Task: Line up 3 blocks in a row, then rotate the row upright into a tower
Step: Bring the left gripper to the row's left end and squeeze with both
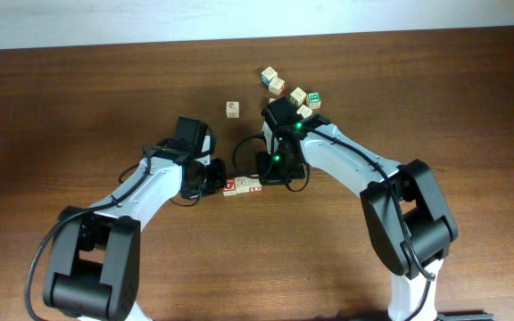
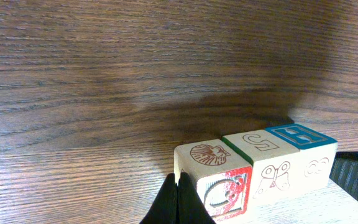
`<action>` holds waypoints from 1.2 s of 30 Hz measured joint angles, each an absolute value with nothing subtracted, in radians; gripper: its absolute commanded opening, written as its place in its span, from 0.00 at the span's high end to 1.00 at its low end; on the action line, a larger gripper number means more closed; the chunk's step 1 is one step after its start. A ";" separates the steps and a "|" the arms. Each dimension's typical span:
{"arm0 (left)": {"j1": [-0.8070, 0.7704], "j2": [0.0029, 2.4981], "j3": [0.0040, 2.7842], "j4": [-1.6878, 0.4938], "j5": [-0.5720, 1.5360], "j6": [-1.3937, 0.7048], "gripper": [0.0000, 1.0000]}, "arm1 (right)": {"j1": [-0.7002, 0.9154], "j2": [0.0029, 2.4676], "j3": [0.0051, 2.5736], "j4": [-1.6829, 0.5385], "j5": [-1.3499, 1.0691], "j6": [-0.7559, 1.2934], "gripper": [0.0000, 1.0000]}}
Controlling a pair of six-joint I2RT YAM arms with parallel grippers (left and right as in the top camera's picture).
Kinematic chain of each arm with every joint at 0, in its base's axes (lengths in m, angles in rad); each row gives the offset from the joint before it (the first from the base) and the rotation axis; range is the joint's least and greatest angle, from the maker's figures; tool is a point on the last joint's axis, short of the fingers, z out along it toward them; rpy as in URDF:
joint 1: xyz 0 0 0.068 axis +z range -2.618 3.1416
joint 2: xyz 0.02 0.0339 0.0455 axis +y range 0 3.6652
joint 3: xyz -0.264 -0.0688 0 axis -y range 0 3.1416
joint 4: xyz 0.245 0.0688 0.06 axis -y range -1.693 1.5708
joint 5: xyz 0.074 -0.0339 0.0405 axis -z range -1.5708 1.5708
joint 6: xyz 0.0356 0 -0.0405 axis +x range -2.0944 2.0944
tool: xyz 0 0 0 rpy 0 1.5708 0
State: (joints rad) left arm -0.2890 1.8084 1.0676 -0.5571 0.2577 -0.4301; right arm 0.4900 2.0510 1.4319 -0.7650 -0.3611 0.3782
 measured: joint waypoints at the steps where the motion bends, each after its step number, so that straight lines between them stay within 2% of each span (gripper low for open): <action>1: -0.289 1.808 1.068 -0.557 0.258 -0.430 1.00 | 0.490 2.054 1.432 -0.765 -0.361 0.385 0.96; 36: -0.289 1.808 1.068 -0.557 0.258 -0.426 1.00 | 0.471 2.081 1.428 -0.729 -0.349 0.419 0.96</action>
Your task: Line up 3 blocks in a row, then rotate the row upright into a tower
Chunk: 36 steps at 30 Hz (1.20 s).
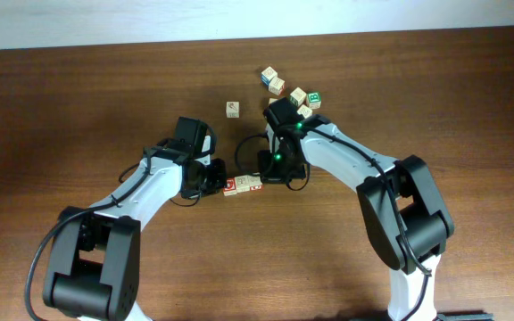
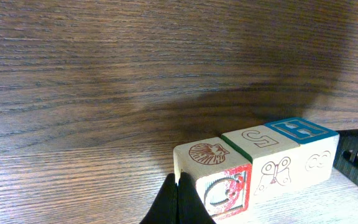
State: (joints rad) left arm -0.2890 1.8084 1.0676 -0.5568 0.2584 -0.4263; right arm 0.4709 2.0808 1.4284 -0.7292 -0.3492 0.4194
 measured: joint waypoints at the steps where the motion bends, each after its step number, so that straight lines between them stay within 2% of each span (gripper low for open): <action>1: -0.289 1.808 1.068 -0.557 0.258 -0.426 1.00 | 0.471 2.081 1.428 -0.728 -0.349 0.419 0.96; 36: -0.289 1.808 1.068 -0.560 0.246 -0.426 1.00 | 0.506 2.066 1.428 -0.732 -0.334 0.418 0.96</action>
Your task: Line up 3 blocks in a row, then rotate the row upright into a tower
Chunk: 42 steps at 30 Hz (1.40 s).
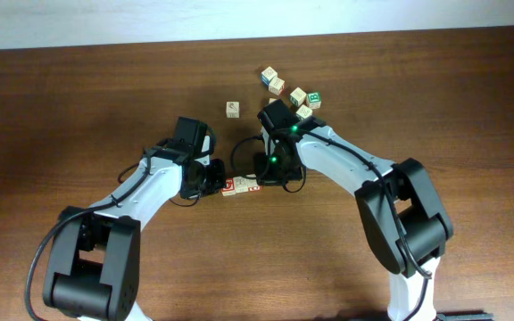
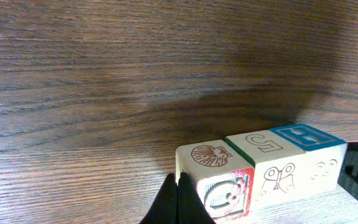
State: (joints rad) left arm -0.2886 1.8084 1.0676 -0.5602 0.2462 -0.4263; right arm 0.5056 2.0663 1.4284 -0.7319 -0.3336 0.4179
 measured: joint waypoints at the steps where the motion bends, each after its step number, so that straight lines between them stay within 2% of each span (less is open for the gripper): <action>1: -0.289 1.808 1.068 -0.560 0.246 -0.426 1.00 | 0.506 2.062 1.428 -0.732 -0.333 0.418 0.96; 42: -0.284 1.808 1.062 -0.571 0.209 -0.426 1.00 | 0.572 1.986 1.431 -0.755 -0.253 0.411 0.96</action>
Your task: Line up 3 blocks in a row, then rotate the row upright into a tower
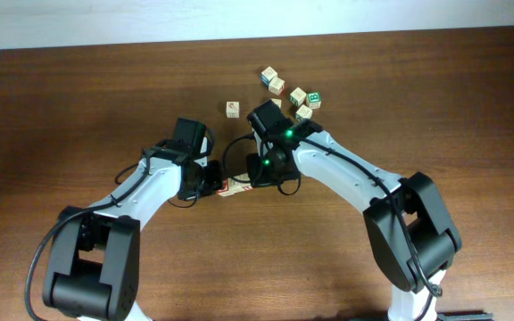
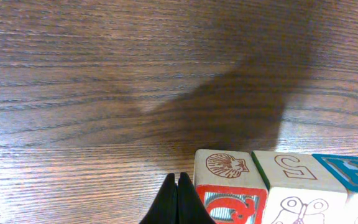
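Note:
Three wooden blocks lie touching in a row at the bottom right of the left wrist view: a red-framed shell block (image 2: 229,180), a green-edged block (image 2: 291,177) and a blue-edged block (image 2: 353,174). My left gripper (image 2: 177,182) is shut and empty, its tips against the shell block's left side. From overhead, only the row's left end (image 1: 229,187) shows beside the left gripper (image 1: 211,181). My right gripper (image 1: 263,169) covers the row's right part; its jaws are hidden.
Several loose alphabet blocks are scattered at the back: one alone (image 1: 232,109), two together (image 1: 272,80), and a cluster (image 1: 305,101) just behind the right arm. The wooden table (image 1: 78,107) spreads out to both sides.
The right gripper has shifted left over the row. In the left wrist view the row now lies level and farther right and lower, its right end cut by the frame edge.
At all three earlier moments the left gripper was shut against the shell block's end while the right gripper stood at the row's other end, the row slanting away in the wrist view. The slant lessened slightly, and now the row lies level under the right gripper.

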`<action>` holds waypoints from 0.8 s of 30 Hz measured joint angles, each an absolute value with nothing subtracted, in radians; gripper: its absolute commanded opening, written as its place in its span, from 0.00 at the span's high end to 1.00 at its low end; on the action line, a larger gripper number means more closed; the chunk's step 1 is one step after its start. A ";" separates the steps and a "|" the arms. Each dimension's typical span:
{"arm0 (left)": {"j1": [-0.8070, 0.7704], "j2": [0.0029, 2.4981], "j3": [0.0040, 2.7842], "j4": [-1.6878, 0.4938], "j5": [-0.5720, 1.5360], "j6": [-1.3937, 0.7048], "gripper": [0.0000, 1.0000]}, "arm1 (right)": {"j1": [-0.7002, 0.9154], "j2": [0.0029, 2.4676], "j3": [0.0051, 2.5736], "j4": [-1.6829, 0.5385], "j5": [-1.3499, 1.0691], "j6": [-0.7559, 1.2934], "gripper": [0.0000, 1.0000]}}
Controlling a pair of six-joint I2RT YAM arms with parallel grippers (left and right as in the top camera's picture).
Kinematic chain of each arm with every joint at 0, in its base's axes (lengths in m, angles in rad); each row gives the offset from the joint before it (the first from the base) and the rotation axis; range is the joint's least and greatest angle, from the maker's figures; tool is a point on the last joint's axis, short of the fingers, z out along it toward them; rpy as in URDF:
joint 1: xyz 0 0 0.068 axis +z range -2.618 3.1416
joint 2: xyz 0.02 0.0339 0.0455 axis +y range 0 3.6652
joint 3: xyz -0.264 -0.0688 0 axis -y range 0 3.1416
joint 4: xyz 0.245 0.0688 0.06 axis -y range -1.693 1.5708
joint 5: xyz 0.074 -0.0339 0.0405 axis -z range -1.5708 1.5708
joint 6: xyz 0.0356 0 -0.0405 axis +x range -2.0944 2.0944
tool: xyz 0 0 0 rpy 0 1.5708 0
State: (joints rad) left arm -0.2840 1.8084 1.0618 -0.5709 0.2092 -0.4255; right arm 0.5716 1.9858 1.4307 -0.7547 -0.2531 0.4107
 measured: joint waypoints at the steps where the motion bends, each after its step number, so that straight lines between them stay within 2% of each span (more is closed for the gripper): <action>1: -0.284 1.808 1.062 -0.571 0.208 -0.426 1.00 | 0.573 1.986 1.431 -0.755 -0.250 0.411 0.95; 24: -0.278 1.809 1.057 -0.573 0.178 -0.418 1.00 | 0.607 1.977 1.470 -0.759 -0.224 0.406 0.96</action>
